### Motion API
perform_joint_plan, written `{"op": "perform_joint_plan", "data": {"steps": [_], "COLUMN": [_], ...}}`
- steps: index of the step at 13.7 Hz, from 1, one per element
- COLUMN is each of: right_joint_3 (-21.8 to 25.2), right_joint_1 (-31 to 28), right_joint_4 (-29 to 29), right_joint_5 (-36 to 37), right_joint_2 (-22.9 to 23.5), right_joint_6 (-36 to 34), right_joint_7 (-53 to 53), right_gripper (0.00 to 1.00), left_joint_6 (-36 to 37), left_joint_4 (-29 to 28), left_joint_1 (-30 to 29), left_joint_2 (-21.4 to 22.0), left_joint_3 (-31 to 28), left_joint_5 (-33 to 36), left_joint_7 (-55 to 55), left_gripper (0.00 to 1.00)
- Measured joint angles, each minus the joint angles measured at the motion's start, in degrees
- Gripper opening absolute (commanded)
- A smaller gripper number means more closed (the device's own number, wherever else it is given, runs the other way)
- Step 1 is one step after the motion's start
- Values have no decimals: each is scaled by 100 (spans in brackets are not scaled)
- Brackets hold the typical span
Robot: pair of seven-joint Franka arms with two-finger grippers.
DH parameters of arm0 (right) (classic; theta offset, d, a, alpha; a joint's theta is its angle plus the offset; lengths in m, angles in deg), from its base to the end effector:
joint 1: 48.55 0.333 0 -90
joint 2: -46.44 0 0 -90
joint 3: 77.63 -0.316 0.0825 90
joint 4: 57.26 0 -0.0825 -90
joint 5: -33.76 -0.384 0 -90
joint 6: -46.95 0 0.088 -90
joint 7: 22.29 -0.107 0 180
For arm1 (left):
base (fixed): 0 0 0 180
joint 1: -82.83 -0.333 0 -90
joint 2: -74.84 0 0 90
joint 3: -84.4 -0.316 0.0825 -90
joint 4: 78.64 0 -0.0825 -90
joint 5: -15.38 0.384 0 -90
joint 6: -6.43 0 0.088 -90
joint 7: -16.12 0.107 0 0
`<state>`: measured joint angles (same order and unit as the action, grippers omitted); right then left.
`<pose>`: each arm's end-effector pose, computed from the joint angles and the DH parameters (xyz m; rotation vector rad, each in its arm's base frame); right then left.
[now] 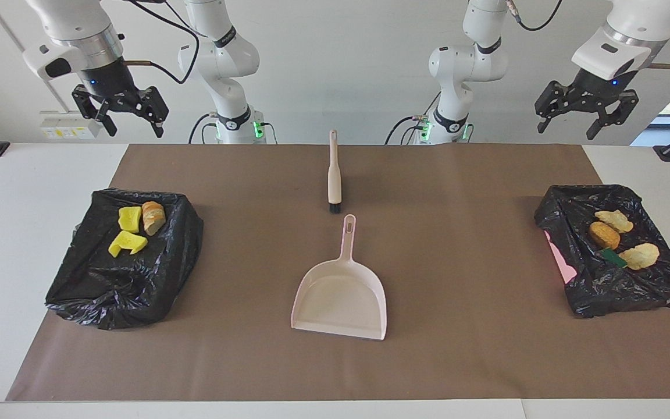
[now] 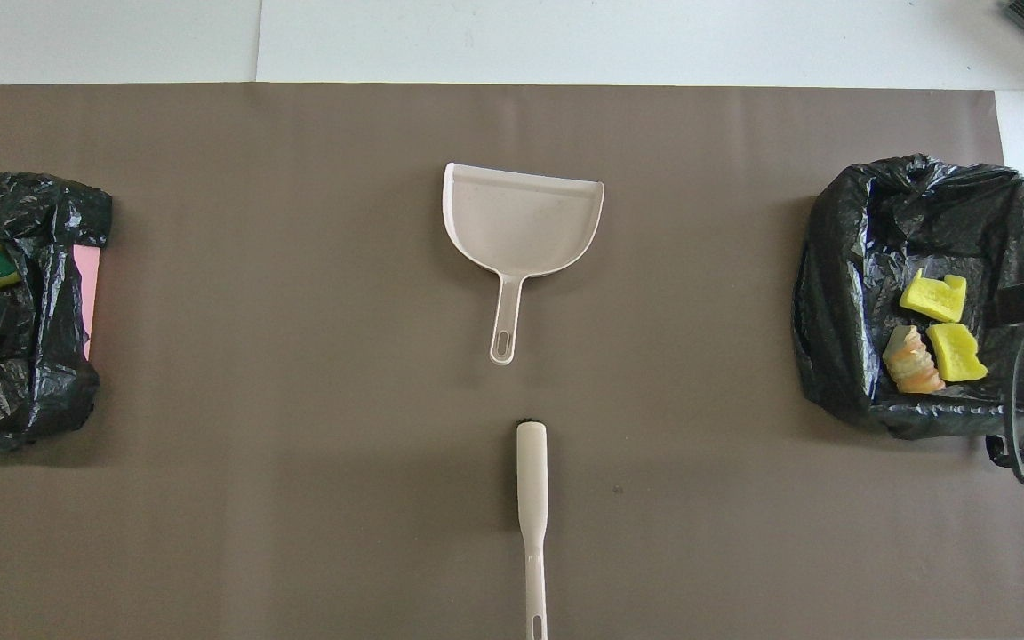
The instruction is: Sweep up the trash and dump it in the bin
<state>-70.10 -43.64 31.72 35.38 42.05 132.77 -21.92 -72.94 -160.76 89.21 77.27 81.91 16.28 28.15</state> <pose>0.5222 -0.0303 0.6673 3.1221 -0.0646 0.0317 0.5185 -0.0327 0.6946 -3.0989 0.4289 0.0103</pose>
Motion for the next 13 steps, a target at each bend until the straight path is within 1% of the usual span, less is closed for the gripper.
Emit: {"op": "perform_joint_plan", "data": {"steps": [1,3,13], "right_joint_3": [0,0,0], "right_joint_1": [0,0,0], "right_joint_4": [0,0,0], "right_joint_5": [0,0,0], "right_joint_2": [0,0,0], "right_joint_6": [0,0,0], "right_joint_7": [0,0,1], "right_gripper": [100,100,100], "left_joint_6": [3,-50,-178], "left_joint_4": [-146,-278,-305], "left_joint_1": [0,0,0], "left_joint_2": [108,161,107], "left_joint_3": [9,23,27], "left_joint_5": [0,0,-65], "left_joint_7": [-8,-61,-106], "left_gripper": [100,100,100]}}
